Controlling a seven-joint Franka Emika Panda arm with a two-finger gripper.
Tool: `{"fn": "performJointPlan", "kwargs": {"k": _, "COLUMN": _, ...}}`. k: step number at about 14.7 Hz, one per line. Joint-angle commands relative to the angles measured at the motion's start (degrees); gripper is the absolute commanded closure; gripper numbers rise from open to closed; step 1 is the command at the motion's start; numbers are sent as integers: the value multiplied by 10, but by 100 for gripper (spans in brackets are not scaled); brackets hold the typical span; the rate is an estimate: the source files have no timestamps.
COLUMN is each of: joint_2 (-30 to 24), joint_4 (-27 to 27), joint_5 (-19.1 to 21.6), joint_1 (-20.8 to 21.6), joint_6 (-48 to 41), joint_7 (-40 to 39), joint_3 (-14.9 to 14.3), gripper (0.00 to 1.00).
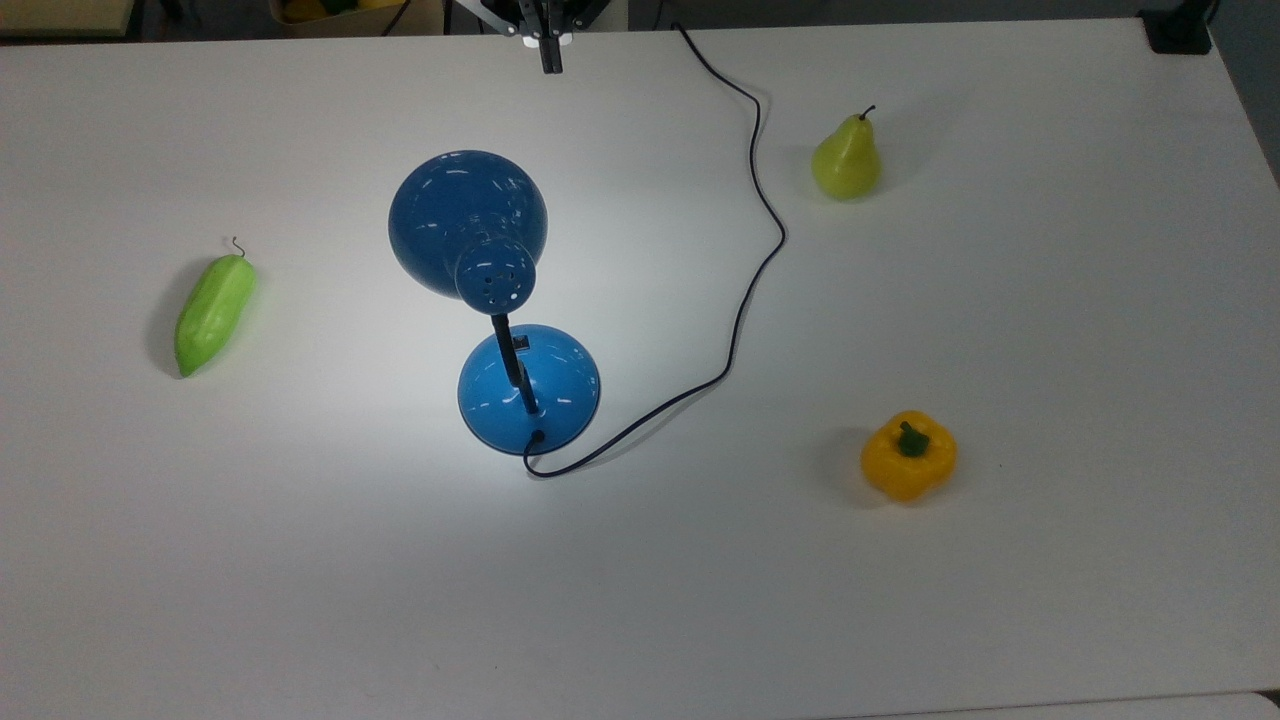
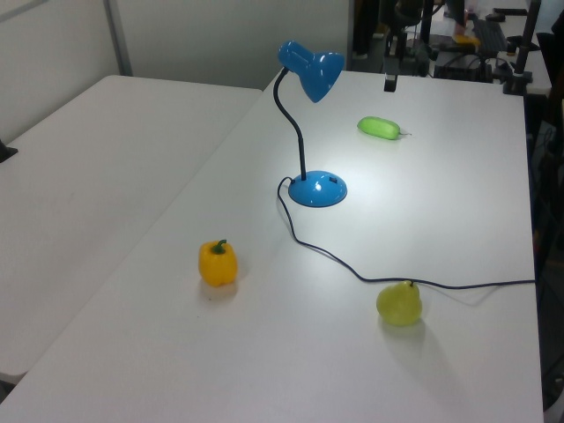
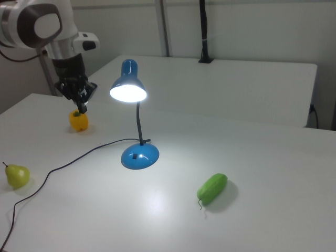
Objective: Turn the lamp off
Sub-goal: 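Move the gripper from rest toward the blue lamp's base, then lower the gripper onto the switch on the blue lamp base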
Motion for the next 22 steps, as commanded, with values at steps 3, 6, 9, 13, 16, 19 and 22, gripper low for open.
{"fn": "performJointPlan", "kwargs": {"k": 3, "joint_2": -7, "joint_4": -78, "joint_5": -7, "joint_1": 1, "joint_6": -13, "joint_7": -54, "joint_3": 0, "gripper": 100}}
{"fn": "performJointPlan", "kwargs": {"k": 6, "joint_2": -7, "joint_4": -121, "joint_5": -22, "joint_1": -4, "joint_6": 9, "joint_7": -58, "joint_3": 0, "gripper": 100}}
{"fn": "performJointPlan", "kwargs": {"k": 9, "joint_2": -7, "joint_4": -167, "joint_5": -26, "joint_1": -6, "joint_6": 47, "joint_7": -58, "joint_3": -4, "gripper": 100}}
{"fn": "performJointPlan", "kwargs": {"k": 13, "joint_2": -8, "joint_4": -231, "joint_5": -29, "joint_1": -6, "joint_6": 145, "joint_7": -56, "joint_3": -5, "gripper": 100}}
{"fn": "performJointPlan", "kwargs": {"k": 16, "joint_2": -7, "joint_4": -283, "joint_5": -29, "joint_1": -5, "joint_6": 258, "joint_7": -44, "joint_3": -4, "gripper": 100}}
{"fn": "performJointPlan", "kwargs": {"k": 19, "joint_2": -3, "joint_4": -314, "joint_5": -29, "joint_1": -6, "joint_6": 365, "joint_7": -19, "joint_3": -4, "gripper": 100}}
{"fn": "performJointPlan", "kwargs": {"k": 22, "joint_2": 9, "joint_4": -335, "joint_5": -26, "joint_1": -16, "joint_6": 459, "joint_7": -18, "joint_3": -4, "gripper": 100}}
